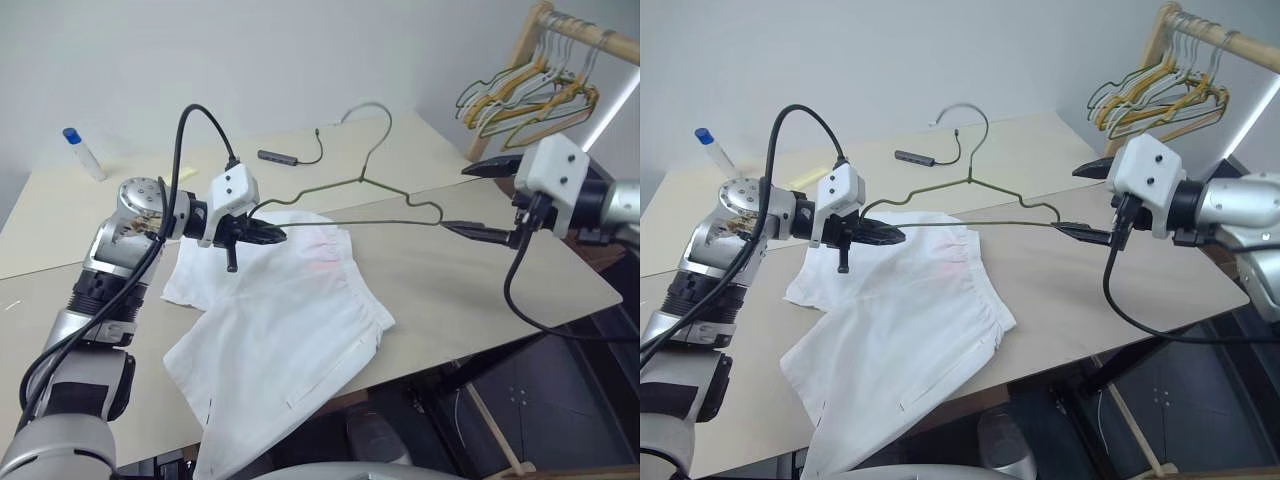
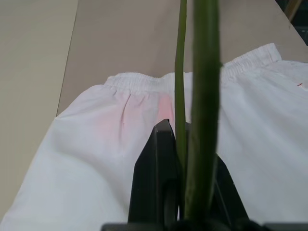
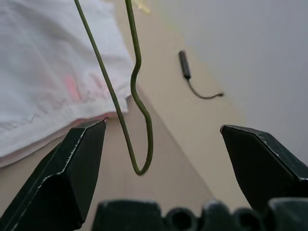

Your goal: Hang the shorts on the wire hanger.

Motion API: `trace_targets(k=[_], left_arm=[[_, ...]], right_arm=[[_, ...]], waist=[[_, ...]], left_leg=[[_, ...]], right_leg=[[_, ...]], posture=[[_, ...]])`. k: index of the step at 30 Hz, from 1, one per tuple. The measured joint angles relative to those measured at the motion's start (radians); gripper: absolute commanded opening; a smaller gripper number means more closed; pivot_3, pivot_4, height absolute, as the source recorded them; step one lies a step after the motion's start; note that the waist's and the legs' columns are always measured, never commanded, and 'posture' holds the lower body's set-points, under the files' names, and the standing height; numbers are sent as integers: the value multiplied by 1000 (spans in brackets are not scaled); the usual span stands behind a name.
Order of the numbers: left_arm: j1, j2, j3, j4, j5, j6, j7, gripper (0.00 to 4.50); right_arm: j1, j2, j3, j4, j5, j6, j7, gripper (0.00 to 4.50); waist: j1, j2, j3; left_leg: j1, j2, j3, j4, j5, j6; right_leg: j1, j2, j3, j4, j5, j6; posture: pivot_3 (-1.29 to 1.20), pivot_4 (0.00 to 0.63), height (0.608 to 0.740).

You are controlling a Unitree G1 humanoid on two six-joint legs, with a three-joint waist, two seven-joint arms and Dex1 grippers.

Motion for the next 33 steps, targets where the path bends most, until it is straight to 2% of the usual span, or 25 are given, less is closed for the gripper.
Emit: trace_targets(k=[4, 7, 11, 14, 25, 27, 30, 33], left_arm=[[2, 4, 1, -23, -1, -11, -12, 0], [4, 1, 2, -40, -2, -11, -16, 0], [5, -14, 0, -43, -2, -11, -20, 0], [5, -15, -2, -44, -2, -14, -28, 0], [5, -23, -1, -53, 1, -30, -41, 0], [5, -21, -1, -47, 5, -65, -44, 0], [17, -22, 0, -41, 5, -113, -58, 733], [24, -34, -1, -35, -9, -133, -87, 1660]], right_arm=[[-131, 77, 79, 78, -62, 199, 149, 4448], [-176, 115, 127, 98, -129, 232, 228, 4448], [-226, 194, 162, 170, -214, 247, 292, 4448], [-241, 234, 166, 207, -262, 247, 325, 3882], [-241, 292, 151, 199, -305, 247, 411, 98], [-219, 291, 136, 179, -304, 247, 426, 40], [-173, 290, 115, 137, -297, 250, 434, 0], [-111, 281, 77, 79, -277, 278, 431, 0]], waist=[[32, 0, 0], [54, 1, 0], [71, 1, 0], [79, 1, 0], [80, 1, 0], [80, 1, 0], [80, 1, 0], [81, 1, 0]], left_leg=[[-5, -1, 0, 0, 0, 0], [-15, -1, 0, 4, 0, 0], [-18, -2, 0, 6, 0, 0], [-18, -3, 0, 6, 0, 0], [-18, -3, 0, 7, 0, 0], [-18, -3, 0, 7, 0, 0], [-18, -2, 0, 7, 0, 0], [-19, -3, 0, 7, 0, 0]], right_leg=[[-5, -1, 0, 1, 0, -1], [-16, -1, 0, 4, 1, -1], [-18, -2, 0, 5, 1, -1], [-19, -2, 0, 5, 1, -1], [-19, -2, -1, 5, 2, -1], [-19, -2, -1, 5, 2, -1], [-19, -2, -1, 5, 2, -1], [-19, -2, -1, 5, 2, -1]], posture=[[-196, 0, 740], [-193, 0, 740], [-189, 0, 740], [-189, 0, 740], [-199, 0, 740], [-201, 0, 740], [-200, 0, 740], [-200, 0, 740]])
